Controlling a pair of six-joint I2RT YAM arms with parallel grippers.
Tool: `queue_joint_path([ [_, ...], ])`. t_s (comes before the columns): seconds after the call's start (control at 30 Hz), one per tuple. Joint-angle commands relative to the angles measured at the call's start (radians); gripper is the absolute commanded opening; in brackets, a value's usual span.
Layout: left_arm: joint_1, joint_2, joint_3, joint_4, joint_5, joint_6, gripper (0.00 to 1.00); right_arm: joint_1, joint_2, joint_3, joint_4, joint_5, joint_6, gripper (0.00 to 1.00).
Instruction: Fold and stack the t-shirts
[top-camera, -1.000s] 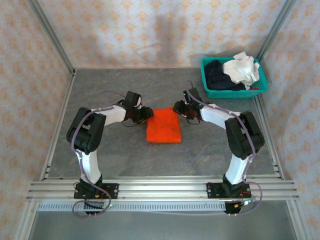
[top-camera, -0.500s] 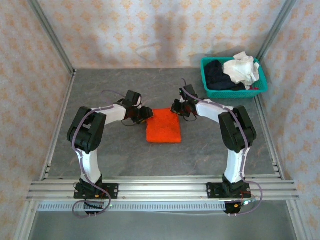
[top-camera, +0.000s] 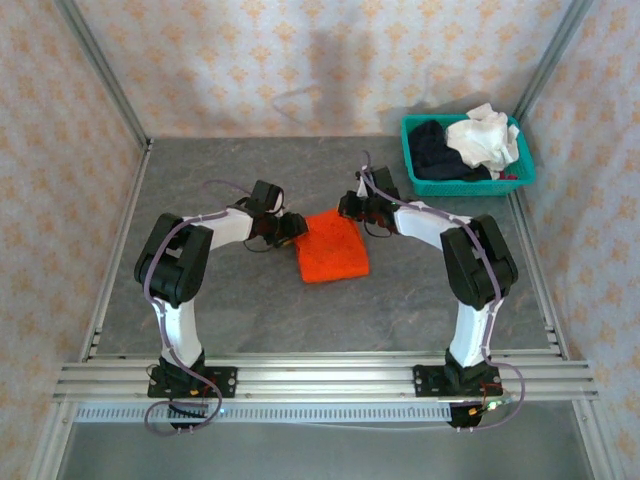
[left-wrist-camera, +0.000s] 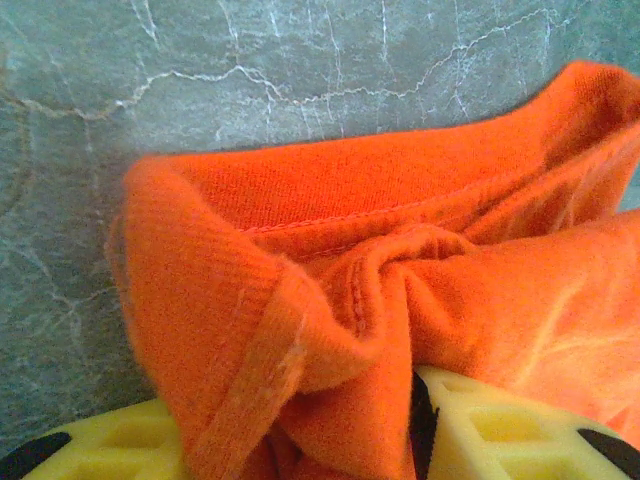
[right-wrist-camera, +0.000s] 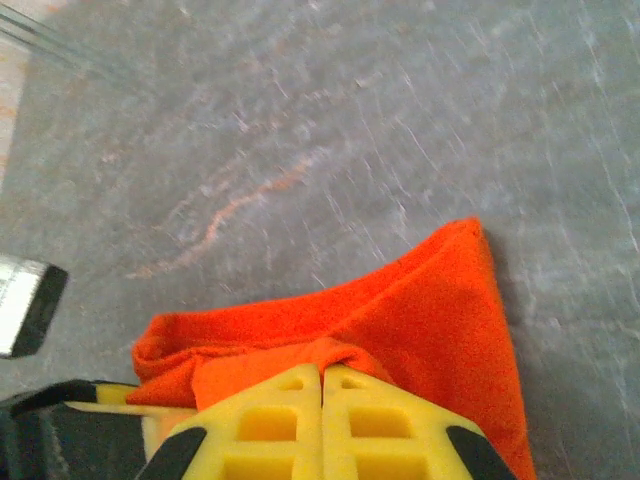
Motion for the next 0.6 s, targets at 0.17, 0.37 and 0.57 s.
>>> queue_joint_path([
  [0.17,0.003,0.038,0.01,0.003,-0.031,0.026,0.33,0.002,0.155,0.051,0.131,-0.03,-0.037,0.0],
  [0.37,0.006,0.038,0.011,0.003,-0.031,0.026,0.38,0.001,0.157,0.031,0.128,-0.003,-0.039,0.23],
  [0.57,0.012,0.004,-0.008,0.016,-0.043,0.027,0.64,0.001,-0.009,-0.086,0.134,0.12,-0.073,0.67],
])
